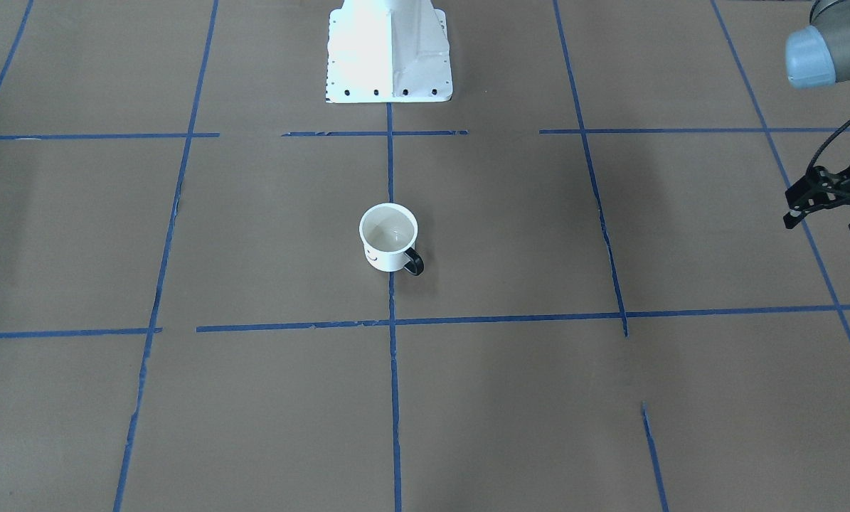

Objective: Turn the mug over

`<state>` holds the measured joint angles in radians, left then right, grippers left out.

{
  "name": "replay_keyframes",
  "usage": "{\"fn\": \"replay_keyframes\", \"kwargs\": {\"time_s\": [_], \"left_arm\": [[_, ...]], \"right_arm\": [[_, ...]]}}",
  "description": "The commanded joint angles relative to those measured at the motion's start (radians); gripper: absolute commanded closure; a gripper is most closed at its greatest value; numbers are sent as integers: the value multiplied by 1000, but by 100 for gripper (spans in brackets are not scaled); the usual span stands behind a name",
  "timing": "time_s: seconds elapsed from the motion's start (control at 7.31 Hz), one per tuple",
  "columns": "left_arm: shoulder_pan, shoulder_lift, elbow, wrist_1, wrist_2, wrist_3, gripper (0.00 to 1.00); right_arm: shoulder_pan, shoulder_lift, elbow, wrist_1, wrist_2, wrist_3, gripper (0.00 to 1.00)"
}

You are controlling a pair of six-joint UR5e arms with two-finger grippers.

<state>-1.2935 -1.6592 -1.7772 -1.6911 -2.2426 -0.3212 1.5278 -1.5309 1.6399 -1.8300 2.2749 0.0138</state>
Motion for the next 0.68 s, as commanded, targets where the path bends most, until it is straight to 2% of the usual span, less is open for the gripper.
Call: {"fn": "replay_keyframes", "kwargs": {"time_s": [0.0, 0.14, 0.41, 0.55], "left_arm": [[-91, 19, 102, -1, -5, 125, 0], [-149, 35, 148, -1, -6, 225, 0], [-216, 38, 226, -2, -81, 308, 0], [-240, 38, 263, -1, -81, 367, 0]], "right_arm": [[0, 0, 0, 0, 0, 0, 0], [0, 0, 1, 0, 0, 0, 0], [0, 0, 1, 0, 0, 0, 0], [0, 0, 0, 0, 0, 0, 0]]}}
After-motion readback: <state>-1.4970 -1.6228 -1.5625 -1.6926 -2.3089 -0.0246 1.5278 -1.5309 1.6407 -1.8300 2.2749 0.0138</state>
